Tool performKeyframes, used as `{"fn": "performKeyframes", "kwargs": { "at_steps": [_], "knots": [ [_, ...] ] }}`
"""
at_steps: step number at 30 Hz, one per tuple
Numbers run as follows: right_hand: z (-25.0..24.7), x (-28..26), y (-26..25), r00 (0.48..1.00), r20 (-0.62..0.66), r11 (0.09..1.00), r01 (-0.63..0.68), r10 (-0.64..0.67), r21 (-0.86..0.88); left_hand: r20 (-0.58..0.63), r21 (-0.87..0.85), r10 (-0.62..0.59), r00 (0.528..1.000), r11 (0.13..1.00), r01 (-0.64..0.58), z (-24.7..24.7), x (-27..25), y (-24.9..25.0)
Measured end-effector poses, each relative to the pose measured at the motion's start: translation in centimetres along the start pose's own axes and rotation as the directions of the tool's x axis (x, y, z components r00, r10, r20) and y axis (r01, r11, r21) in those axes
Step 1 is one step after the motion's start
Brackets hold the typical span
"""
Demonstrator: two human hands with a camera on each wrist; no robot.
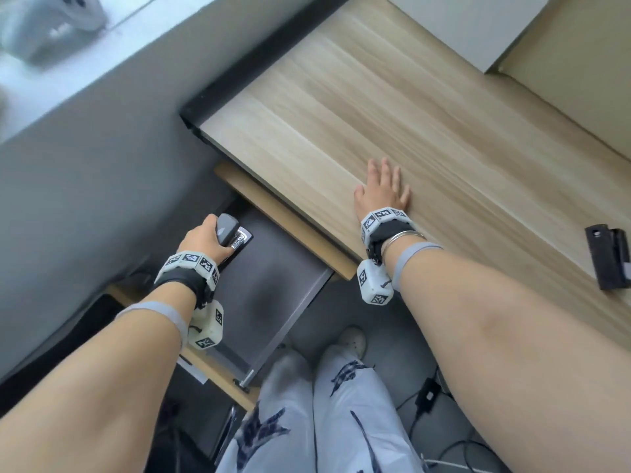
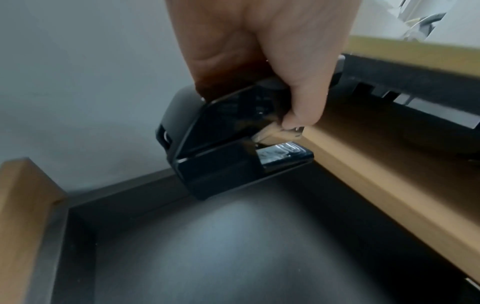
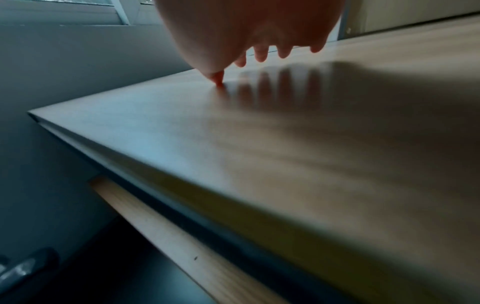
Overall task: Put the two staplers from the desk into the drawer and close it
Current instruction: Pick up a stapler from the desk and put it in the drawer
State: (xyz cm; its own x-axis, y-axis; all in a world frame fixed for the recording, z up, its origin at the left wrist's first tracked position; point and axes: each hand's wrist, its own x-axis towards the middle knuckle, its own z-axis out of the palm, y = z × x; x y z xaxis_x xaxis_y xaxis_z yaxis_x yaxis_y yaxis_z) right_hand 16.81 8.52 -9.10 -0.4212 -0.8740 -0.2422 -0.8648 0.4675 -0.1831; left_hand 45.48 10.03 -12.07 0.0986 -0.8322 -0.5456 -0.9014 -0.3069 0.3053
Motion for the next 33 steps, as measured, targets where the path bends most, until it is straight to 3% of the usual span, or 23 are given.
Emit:
{"fn": "performKeyframes", "kwargs": {
  "at_steps": [4, 14, 25, 33],
  "knots": [
    [1.4, 0.1, 0.2, 0.999, 0.008, 0.999, -0.033, 0.033, -0.022, 0.024, -0.004, -0.017, 1.0, 1.0, 0.017, 3.0, 2.3, -0.9],
    [3.0, 0.2, 0.4, 0.988, -0.15, 0.996, -0.044, 0.033, -0.073, 0.078, -0.02, -0.089, 0.993, 0.996, 0.09, 8.7, 7.1, -3.7],
    [3.3, 0.3, 0.7, 0.982, -0.187, 0.994, -0.03, 0.01, -0.106, 0.051, 0.013, -0.103, 0.993, 0.995, 0.102, 10.5, 10.1, -3.7],
    [3.3, 0.2, 0.7, 0.979, -0.202, 0.995, -0.022, 0.001, -0.101, 0.114, 0.0, -0.162, 0.98, 0.987, 0.163, 10.7, 10.7, -3.3]
  ]
}}
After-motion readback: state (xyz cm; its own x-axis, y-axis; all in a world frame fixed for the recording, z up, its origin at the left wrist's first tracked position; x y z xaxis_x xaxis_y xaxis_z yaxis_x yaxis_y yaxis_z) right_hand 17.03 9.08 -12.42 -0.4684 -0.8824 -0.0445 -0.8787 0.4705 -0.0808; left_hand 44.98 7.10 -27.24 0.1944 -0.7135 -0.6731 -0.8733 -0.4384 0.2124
